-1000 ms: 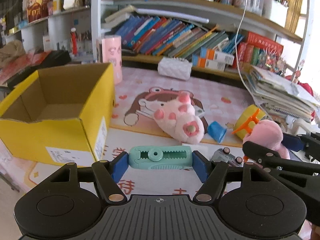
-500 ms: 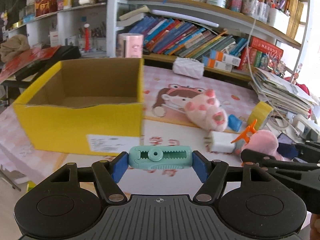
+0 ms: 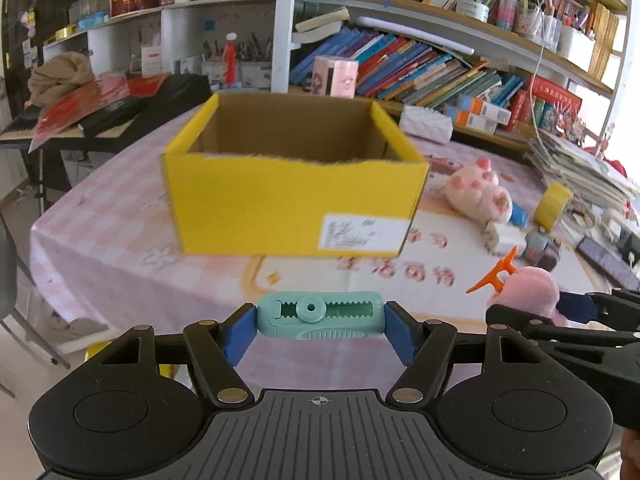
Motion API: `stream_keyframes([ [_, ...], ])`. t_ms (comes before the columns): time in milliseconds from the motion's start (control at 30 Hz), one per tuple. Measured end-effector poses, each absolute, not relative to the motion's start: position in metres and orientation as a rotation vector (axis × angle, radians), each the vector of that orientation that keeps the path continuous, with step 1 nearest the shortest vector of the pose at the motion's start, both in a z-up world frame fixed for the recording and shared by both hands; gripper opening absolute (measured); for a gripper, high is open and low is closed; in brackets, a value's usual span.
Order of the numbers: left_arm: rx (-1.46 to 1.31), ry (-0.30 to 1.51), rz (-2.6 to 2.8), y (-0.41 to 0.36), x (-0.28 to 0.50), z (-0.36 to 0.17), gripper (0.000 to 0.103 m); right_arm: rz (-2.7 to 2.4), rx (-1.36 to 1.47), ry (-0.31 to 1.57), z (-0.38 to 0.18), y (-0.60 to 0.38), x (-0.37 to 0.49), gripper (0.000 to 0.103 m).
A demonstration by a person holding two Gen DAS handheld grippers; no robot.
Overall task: Organize objects
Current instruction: 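Carry both held objects over the open yellow box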
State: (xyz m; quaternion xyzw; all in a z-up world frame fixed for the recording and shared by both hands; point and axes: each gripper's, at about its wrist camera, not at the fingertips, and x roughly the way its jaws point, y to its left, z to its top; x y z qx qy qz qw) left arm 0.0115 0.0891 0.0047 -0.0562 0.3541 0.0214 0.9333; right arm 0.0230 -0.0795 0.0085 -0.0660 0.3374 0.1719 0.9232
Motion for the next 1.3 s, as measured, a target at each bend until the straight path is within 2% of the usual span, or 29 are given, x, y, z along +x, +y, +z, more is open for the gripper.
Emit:
stream_keyframes([
  [500,-0.111,0.701,0.056,0.144,-0.027,0.007,0.070,0.355,-0.106,0.712,0.001,-0.022,-0.017,0.046],
  [1300,-0.113,0.691,0.044,0.152,-0.033,0.007,0.070,0.335,-0.119,0.736,0.000,-0.010,-0.020,0.046],
])
